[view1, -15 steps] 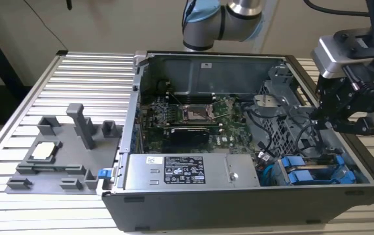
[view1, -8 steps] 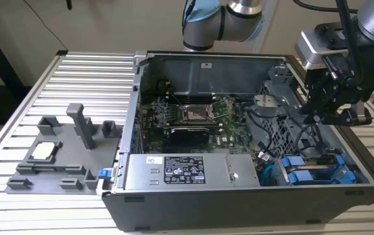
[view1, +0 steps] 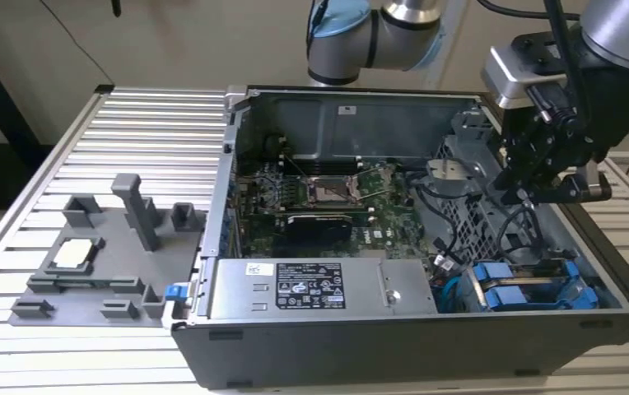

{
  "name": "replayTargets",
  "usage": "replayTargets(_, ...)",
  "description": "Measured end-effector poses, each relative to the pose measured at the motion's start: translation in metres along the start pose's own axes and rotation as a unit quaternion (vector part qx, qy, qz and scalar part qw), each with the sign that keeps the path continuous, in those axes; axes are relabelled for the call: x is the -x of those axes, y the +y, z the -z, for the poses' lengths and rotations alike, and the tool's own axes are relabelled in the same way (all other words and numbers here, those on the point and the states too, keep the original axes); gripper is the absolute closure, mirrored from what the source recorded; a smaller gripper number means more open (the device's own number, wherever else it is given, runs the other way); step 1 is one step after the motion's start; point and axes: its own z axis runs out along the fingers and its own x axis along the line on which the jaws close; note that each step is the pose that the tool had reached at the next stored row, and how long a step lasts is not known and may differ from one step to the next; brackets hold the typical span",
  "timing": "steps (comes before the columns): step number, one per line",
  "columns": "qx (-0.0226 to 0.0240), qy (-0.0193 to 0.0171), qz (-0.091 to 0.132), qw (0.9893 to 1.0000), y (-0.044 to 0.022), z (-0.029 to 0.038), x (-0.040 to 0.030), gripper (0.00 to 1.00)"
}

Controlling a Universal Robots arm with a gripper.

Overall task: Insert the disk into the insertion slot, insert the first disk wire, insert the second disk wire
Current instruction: 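Insert the first disk wire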

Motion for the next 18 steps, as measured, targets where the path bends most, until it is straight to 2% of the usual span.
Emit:
replayTargets(1, 0.0006, 0.0019, 0.003, 1.0, 0.0014, 0.0001, 0.0002, 0.73)
replayTargets(2, 0.0011, 0.0022, 0.005, 1.0, 0.0031, 0.0002, 0.0004, 0.73)
replayTargets(11, 0.0024, 0.0017, 0.012, 0.9999, 0.0224, 0.0, 0.0022, 0.73)
replayTargets(18, 0.0039, 0.0, 0.021, 0.9998, 0.0285, -0.0038, 0.0031, 0.73)
